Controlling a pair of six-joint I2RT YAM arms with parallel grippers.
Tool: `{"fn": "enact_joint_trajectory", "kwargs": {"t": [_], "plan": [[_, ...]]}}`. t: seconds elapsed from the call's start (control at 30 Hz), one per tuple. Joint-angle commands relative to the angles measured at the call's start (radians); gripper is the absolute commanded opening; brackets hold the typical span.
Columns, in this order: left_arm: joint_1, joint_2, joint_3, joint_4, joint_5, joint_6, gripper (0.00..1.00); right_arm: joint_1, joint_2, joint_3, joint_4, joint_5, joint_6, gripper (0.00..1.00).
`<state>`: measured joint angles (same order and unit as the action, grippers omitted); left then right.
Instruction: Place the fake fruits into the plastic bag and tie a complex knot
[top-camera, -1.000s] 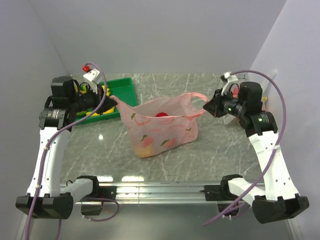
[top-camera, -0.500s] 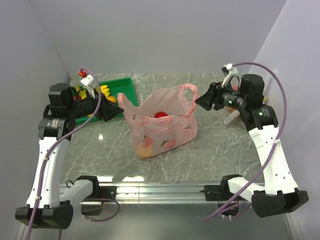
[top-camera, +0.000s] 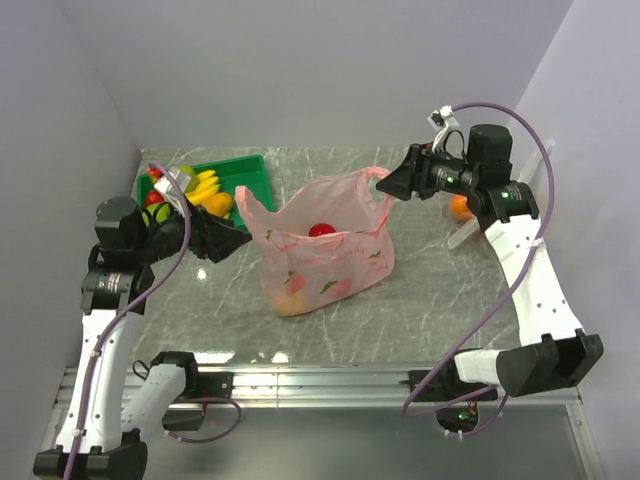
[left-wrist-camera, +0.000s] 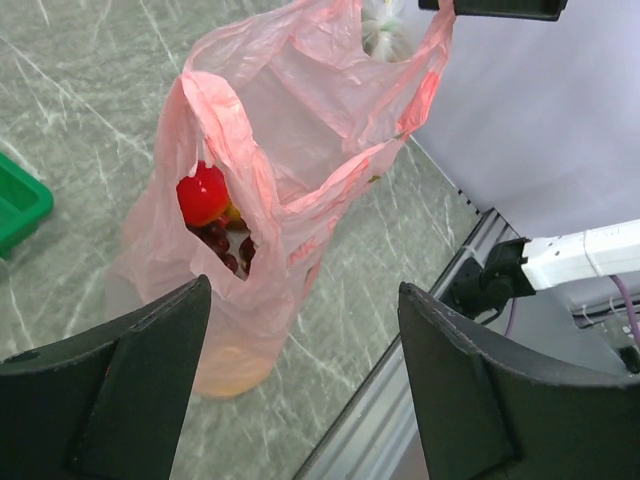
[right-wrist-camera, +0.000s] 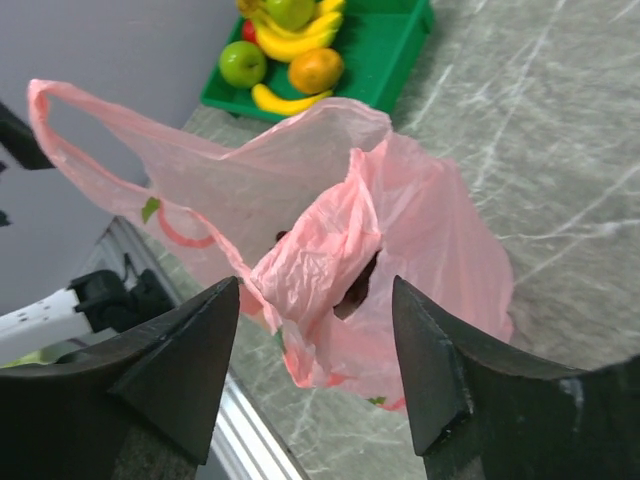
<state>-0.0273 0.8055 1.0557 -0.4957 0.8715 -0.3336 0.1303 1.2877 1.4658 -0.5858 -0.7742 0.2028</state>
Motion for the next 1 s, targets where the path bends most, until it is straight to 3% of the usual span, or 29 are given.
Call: {"fn": "enact_joint_trajectory", "kwargs": {"t": [0.0, 0.17, 0.37, 0.4, 0.57, 0.63, 0.67, 0.7, 0.77, 0.93, 0.97], "plan": [[0.004, -0.002, -0.055, 0.206, 0.009, -0.105, 0.82, -0.003, 0.012, 0.018, 0.063, -0.092, 0.044, 0.67], [0.003, 0.093, -0.053, 0.319, 0.014, -0.122, 0.83, 0.008, 0.028, -0.015, 0.122, -0.148, 0.099, 0.59], [-0.005, 0.17, -0.048, 0.56, 0.128, -0.264, 0.74, 0.029, 0.05, -0.009, 0.178, -0.201, 0.171, 0.29], [-0.017, 0.178, -0.048, 0.603, 0.142, -0.304, 0.66, 0.031, 0.047, -0.007, 0.178, -0.214, 0.181, 0.21], [-0.074, 0.19, -0.039, 0.692, 0.169, -0.373, 0.49, 0.025, 0.009, -0.002, 0.204, -0.244, 0.224, 0.08], [-0.085, 0.202, -0.008, 0.727, 0.176, -0.415, 0.32, 0.017, -0.005, 0.004, 0.221, -0.252, 0.263, 0.0], [-0.083, 0.207, 0.013, 0.72, 0.175, -0.424, 0.26, 0.008, -0.017, 0.008, 0.24, -0.254, 0.279, 0.0], [-0.077, 0.211, 0.041, 0.711, 0.173, -0.411, 0.13, -0.003, -0.024, 0.016, 0.251, -0.255, 0.294, 0.0], [-0.056, 0.219, 0.145, 0.657, 0.134, -0.365, 0.01, -0.03, -0.04, 0.039, 0.297, -0.258, 0.348, 0.0], [0.023, 0.254, 0.347, 0.583, 0.119, -0.288, 0.0, -0.17, -0.08, 0.068, 0.377, -0.252, 0.417, 0.0], [0.026, 0.261, 0.371, 0.503, 0.123, -0.215, 0.0, -0.176, -0.094, 0.067, 0.357, -0.243, 0.4, 0.0]]}}
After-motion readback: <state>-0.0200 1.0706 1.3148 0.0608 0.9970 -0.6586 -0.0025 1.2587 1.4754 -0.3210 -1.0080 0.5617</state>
